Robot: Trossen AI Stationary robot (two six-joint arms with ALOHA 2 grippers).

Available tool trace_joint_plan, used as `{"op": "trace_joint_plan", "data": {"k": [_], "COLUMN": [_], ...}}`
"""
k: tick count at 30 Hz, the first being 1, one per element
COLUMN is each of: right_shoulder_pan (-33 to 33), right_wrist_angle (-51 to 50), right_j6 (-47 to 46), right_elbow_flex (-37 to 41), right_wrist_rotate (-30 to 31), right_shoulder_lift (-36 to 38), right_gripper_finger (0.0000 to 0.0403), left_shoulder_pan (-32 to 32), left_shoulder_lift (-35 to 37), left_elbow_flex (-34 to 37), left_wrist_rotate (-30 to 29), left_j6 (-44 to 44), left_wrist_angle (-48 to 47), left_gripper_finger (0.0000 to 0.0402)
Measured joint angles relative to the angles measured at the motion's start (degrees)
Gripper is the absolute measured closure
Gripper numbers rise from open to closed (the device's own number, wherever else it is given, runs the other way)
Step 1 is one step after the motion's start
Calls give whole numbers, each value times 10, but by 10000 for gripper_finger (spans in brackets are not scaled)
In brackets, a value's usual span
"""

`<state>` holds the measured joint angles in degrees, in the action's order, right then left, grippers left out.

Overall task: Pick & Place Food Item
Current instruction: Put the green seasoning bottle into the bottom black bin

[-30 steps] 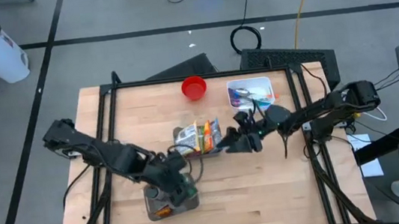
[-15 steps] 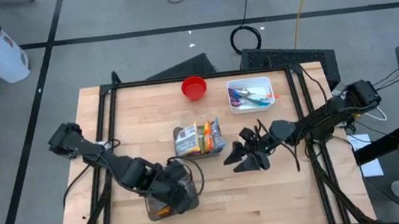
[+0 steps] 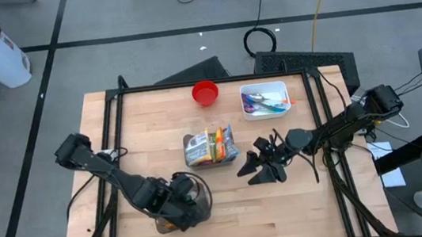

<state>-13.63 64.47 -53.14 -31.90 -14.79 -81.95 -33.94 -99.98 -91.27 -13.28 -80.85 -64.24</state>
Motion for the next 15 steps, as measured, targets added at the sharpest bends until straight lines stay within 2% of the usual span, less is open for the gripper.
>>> {"op": "trace_joint_plan", "data": {"k": [5,15], "right_shoulder_pan": [0,0], "right_wrist_angle": [0,-1], "right_j6": [-1,-2], "right_elbow_flex": [0,0], "right_wrist_rotate": [0,-2], "right_shoulder_lift": [0,0], "right_gripper_finger": [64,64], "left_shoulder_pan": [-1,0], "left_shoulder_lift": [-22,-54], "left_elbow_flex": [0,0], "left_wrist_rotate": [29,48], "left_j6": [-8,-53], "left_wrist_angle": [-1,-1], "left_gripper_finger": [194,194]}}
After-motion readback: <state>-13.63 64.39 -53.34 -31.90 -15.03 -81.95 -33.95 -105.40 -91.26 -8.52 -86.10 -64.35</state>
